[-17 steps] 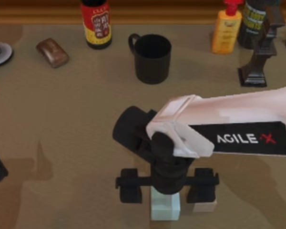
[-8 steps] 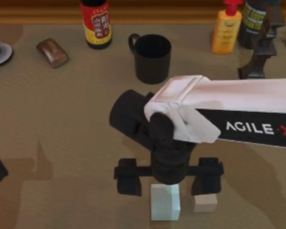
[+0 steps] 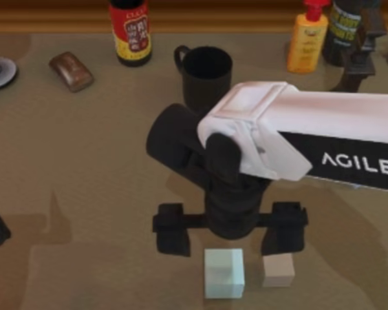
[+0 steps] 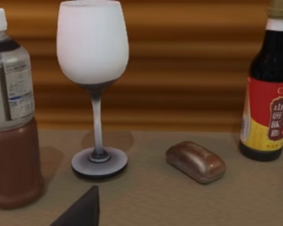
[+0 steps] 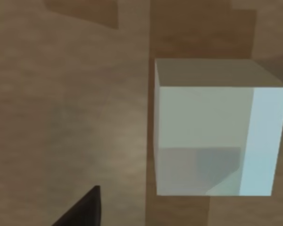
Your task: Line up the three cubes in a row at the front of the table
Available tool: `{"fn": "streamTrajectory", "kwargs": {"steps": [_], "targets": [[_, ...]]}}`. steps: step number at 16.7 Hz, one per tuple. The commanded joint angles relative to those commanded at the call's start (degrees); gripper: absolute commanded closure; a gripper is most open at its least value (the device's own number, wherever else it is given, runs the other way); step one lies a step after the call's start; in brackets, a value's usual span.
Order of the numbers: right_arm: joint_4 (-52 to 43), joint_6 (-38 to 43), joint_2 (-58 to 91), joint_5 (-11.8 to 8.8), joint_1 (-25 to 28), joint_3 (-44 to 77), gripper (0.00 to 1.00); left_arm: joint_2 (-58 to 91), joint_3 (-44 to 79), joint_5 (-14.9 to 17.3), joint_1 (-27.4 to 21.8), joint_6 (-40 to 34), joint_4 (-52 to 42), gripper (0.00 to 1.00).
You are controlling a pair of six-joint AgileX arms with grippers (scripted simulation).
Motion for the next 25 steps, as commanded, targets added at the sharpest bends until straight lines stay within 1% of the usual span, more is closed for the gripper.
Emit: {"fn": "streamTrajectory", "kwargs": {"steps": [3,6,9,15,18,21,25], "targets": [[-0.49,-3.71,1.02,0.0,-2.41,1.46,0.0,0.0,0.0,0.0,0.0,0.0,0.0,0.0],[-1.66,-12.29,3.27,-0.12,-7.94,4.29,0.0,0.0,0.0,0.0,0.0,0.0,0.0,0.0],[-3.16,-24.86,5.99,-0.33,-15.61,7.54,0.0,0.0,0.0,0.0,0.0,0.0,0.0,0.0],[-5.89,-55.52,10.89,-0.68,-32.9,13.9,0.0,0.0,0.0,0.0,0.0,0.0,0.0,0.0],[-6.38,-66.24,12.0,-0.83,-40.05,16.35,0.0,0.0,0.0,0.0,0.0,0.0,0.0,0.0],[-6.41,-71.46,12.3,-0.97,-44.11,17.76,0.0,0.0,0.0,0.0,0.0,0.0,0.0,0.0],[-6.4,-72.02,12.32,-1.0,-44.57,17.93,0.0,0.0,0.0,0.0,0.0,0.0,0.0,0.0]]}}
